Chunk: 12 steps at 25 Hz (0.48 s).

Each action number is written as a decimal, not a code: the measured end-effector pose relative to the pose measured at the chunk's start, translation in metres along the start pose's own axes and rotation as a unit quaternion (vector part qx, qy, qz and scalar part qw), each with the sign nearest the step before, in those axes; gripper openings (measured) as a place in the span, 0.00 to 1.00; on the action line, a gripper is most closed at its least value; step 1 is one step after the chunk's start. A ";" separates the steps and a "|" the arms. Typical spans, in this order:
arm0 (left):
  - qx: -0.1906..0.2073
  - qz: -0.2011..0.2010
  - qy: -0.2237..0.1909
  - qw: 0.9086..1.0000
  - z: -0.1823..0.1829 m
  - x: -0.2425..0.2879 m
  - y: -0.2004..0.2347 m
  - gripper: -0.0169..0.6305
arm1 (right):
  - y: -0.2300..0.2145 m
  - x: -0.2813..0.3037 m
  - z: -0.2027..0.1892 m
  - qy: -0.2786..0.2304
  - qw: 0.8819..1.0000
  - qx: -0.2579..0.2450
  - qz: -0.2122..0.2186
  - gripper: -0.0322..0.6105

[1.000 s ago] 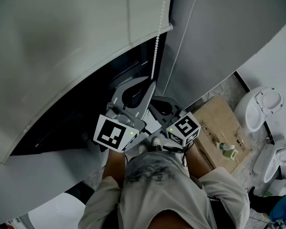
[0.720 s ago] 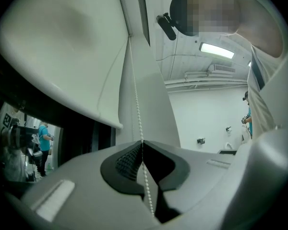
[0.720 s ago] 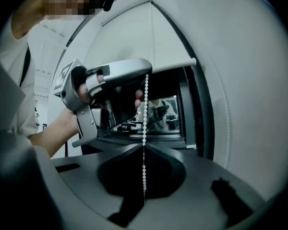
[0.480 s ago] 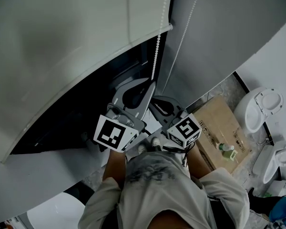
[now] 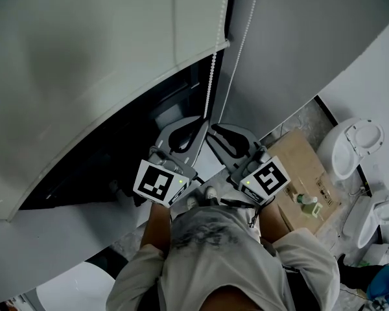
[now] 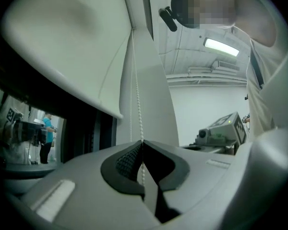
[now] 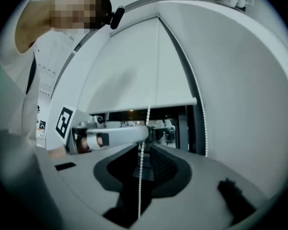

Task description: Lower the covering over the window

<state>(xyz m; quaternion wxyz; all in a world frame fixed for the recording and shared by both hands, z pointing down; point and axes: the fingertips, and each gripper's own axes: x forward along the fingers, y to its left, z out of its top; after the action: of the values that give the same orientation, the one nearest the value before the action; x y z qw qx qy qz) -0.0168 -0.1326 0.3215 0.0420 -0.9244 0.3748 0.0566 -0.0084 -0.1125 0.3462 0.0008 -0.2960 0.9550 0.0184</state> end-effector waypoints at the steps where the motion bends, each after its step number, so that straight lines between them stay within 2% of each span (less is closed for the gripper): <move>1: -0.003 0.000 0.002 1.000 -0.004 -0.001 0.000 0.05 | 0.000 -0.001 0.001 0.003 1.000 -0.005 0.000 0.18; 7: -0.012 0.004 0.018 1.000 -0.023 -0.005 0.000 0.05 | -0.004 -0.008 0.013 -0.021 1.000 0.010 0.004 0.21; 12: -0.021 0.001 0.021 1.000 -0.034 -0.005 -0.002 0.05 | -0.007 -0.010 0.033 -0.044 0.999 0.001 0.003 0.21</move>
<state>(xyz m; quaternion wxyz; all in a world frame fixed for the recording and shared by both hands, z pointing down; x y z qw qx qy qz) -0.0163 -0.1319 0.3557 0.0145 -0.9256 0.3755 0.0447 0.0038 -0.1113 0.3130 0.0427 -0.2924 0.9548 0.0306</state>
